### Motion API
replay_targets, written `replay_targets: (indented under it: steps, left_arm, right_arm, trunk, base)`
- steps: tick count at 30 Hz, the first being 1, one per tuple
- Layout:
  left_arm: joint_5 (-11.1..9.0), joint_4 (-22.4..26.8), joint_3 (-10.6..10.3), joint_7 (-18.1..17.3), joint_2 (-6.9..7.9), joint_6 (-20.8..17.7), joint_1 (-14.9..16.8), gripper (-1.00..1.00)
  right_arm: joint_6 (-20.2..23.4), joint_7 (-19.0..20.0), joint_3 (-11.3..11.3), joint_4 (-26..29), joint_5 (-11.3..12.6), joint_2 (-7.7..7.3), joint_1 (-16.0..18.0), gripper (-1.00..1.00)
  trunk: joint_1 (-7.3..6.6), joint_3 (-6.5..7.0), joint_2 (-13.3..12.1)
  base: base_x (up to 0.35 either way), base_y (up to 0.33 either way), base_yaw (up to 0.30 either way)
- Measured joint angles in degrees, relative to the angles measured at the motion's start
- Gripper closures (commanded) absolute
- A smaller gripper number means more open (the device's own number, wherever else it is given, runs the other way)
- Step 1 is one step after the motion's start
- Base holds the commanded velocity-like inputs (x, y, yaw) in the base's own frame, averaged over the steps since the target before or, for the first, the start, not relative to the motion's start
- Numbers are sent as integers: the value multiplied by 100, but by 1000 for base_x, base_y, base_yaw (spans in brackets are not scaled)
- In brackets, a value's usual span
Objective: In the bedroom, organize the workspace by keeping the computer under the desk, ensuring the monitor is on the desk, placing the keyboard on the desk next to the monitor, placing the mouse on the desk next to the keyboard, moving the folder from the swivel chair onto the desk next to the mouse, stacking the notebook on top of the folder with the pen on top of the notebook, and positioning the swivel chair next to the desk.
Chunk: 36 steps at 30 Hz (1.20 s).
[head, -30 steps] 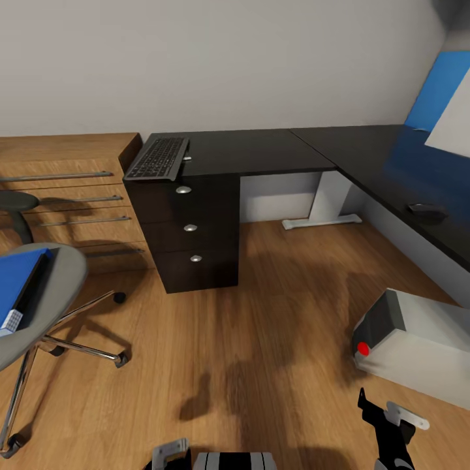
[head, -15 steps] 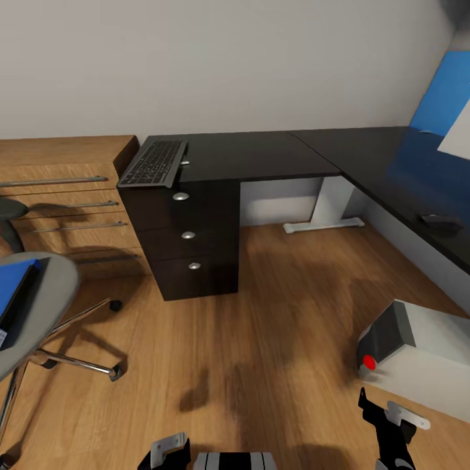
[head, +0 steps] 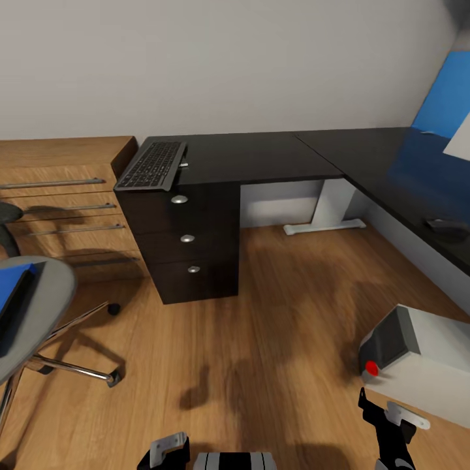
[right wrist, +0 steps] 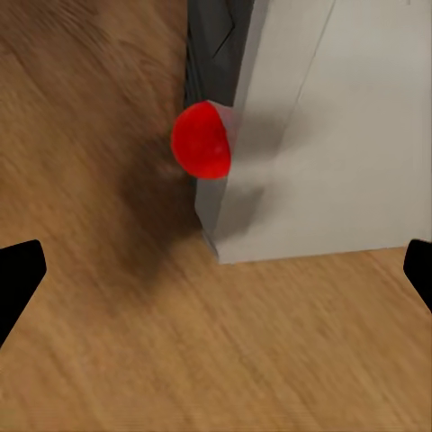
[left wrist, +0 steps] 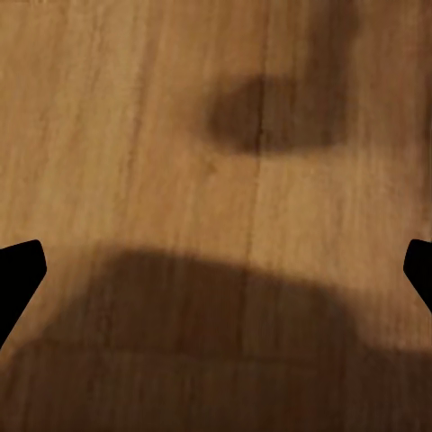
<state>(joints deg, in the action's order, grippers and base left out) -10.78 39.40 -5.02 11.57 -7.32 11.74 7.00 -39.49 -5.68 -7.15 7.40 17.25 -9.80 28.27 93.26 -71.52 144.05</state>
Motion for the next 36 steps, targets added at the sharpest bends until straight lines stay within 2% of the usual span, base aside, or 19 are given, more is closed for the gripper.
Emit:
replay_targets:
  steps: [10, 17, 28, 36]
  left_arm:
    - [-2, 6, 6, 0, 18, 8, 0, -100]
    - [-7, 8, 15, 11, 22, 5, 0, -100]
    - [-10, 25, 19, 18, 31, 5, 0, -100]
    - [-15, 42, 22, 18, 99, 5, 0, -100]
  right_arm:
    - [175, -10, 0, -5, -2, -3, 0, -100]
    - [309, -19, -5, -7, -2, -60, 0, -100]
    - [354, -21, -10, -9, 5, -116, 0, -100]
    - [355, -13, -18, -11, 16, -127, -3, -100]
  trunk:
    - [-3, 0, 0]
    - [-1, 0, 0]
    - [-1, 0, 0]
    - [-3, 0, 0]
  base:
    - [208, 0, 0]
    - [120, 0, 0]
    - [39, 0, 0]
    - [219, -3, 0]
